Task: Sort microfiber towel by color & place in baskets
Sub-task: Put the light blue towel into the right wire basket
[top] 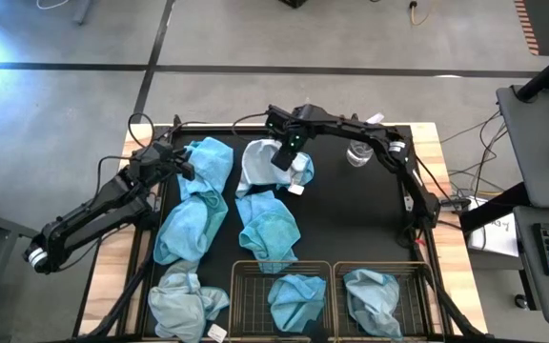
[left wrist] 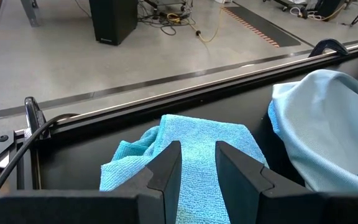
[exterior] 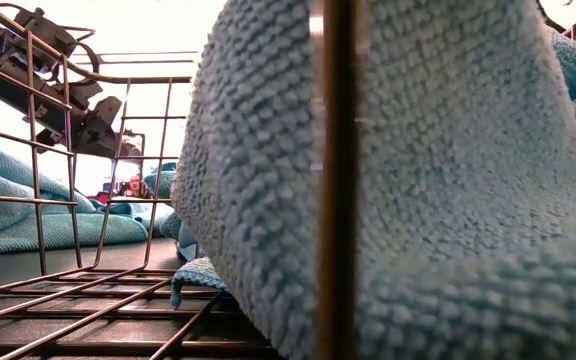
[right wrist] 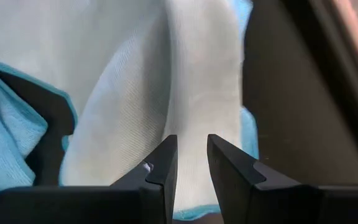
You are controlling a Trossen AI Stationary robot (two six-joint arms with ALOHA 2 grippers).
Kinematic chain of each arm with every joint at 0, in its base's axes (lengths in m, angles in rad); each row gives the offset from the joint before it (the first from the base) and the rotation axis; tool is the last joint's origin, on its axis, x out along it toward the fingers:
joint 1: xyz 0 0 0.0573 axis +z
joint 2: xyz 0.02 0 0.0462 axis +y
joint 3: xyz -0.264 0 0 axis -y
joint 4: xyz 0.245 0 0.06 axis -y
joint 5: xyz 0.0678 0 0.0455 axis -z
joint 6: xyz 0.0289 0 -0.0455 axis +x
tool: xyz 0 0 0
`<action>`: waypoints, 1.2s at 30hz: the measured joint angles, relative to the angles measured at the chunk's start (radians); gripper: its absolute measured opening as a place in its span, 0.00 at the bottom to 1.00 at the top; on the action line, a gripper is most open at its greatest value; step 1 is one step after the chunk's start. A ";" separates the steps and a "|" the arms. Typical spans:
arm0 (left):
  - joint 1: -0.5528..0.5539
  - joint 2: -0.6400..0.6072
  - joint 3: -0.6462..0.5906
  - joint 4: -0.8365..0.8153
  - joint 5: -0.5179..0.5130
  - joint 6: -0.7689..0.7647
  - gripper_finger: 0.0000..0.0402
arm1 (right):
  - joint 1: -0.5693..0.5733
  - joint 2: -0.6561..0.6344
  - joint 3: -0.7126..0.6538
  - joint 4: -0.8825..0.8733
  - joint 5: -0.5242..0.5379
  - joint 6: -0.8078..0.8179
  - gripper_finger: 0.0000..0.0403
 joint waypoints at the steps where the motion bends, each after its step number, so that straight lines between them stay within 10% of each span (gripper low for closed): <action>1: 0.000 0.000 0.000 0.000 0.000 0.000 0.21 | 0.000 0.011 0.000 -0.002 0.001 -0.001 0.20; 36: 0.000 0.000 -0.013 0.001 0.000 0.004 0.21 | 0.018 0.071 0.000 -0.118 -0.130 -0.001 0.20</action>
